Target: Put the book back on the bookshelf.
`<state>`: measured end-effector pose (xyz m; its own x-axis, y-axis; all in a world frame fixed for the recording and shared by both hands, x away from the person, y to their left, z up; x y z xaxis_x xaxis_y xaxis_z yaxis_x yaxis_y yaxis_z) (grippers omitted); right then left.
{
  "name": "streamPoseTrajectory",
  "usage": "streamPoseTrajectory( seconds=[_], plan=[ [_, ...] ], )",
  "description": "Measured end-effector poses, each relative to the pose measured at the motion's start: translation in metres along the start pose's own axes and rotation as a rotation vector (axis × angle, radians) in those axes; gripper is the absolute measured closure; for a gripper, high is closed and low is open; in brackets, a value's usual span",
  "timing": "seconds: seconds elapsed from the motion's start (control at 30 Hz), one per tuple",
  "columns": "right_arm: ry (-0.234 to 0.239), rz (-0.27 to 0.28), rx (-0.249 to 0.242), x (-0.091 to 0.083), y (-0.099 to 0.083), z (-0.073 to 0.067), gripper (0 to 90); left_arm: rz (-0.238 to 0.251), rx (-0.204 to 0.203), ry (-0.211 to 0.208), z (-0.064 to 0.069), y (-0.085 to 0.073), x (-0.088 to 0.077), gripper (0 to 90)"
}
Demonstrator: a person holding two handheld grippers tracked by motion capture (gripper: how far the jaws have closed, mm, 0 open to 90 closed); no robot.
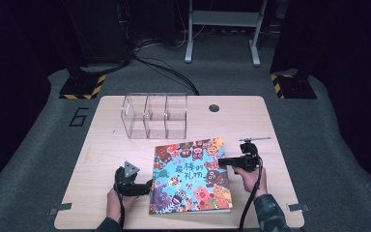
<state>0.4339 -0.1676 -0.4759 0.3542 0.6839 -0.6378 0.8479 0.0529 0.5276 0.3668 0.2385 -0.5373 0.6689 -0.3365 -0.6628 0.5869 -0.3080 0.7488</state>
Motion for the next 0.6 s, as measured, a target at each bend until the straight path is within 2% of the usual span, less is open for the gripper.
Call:
streamPoseTrajectory(
  seconds=[0.03, 0.13, 0.4, 0.43, 0.6],
  plan=[
    [-0.015, -0.004, -0.018, 0.0, 0.001, -0.005, 63.4, -0.001, 0.001, -0.001, 0.0, 0.0, 0.0, 10.2],
    [-0.005, 0.005, -0.044, -0.002, 0.005, -0.012, 63.2, 0.001, -0.001, -0.001, 0.0, 0.0, 0.0, 10.2],
    [0.019, 0.001, -0.067, 0.001, 0.016, -0.029, 55.6, 0.008, 0.007, -0.022, 0.0, -0.001, 0.0, 10.1],
    [0.014, 0.005, -0.085, 0.002, 0.018, -0.03, 55.6, 0.008, 0.008, -0.022, 0.0, -0.001, 0.0, 10.1],
    [0.013, -0.008, -0.101, 0.009, 0.028, -0.037, 52.9, 0.006, 0.016, -0.028, 0.0, 0.0, 0.0, 10.0]
  ],
)
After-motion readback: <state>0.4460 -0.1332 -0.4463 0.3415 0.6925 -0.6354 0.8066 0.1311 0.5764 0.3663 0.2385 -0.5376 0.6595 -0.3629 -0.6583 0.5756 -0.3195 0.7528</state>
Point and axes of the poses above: each handheld gripper's, and its own axes: x roughly forward along the jaws, y roughly out of its top, z roughly to its right, the point moved 1 cm from there along x, roughly forward along the jaws, and after that the axes turned 1 degree about z, right-handed, at the moved point
